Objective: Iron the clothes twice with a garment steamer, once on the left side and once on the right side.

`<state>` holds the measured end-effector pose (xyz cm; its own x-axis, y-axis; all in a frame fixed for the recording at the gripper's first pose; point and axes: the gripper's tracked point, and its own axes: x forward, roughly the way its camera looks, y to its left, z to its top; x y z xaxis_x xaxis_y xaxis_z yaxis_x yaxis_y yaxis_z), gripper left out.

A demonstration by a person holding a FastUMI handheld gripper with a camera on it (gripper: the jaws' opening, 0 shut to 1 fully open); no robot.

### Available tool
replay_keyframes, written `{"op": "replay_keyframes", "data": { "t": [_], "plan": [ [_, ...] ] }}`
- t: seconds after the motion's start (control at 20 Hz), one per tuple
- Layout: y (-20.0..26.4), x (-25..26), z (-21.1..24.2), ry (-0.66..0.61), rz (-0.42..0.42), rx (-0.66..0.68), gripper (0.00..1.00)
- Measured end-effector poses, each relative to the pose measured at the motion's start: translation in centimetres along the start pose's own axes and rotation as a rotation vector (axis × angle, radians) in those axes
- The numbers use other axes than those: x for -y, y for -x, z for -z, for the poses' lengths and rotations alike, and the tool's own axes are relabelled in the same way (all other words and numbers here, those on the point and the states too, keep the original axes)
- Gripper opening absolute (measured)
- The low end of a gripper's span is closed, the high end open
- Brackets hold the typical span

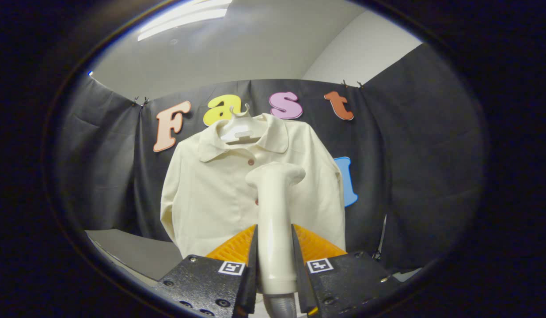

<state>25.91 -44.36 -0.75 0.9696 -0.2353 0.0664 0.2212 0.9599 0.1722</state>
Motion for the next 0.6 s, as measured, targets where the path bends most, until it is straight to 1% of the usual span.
{"op": "replay_keyframes", "data": {
  "t": [0.25,0.45,0.6],
  "plan": [
    [-3.0,1.6,-2.0,-0.002,0.043,0.035,0.37],
    [-4.3,2.6,-1.4,-0.007,0.055,0.024,0.37],
    [-4.3,3.0,-0.5,-0.006,0.059,0.007,0.37]
  ]
}}
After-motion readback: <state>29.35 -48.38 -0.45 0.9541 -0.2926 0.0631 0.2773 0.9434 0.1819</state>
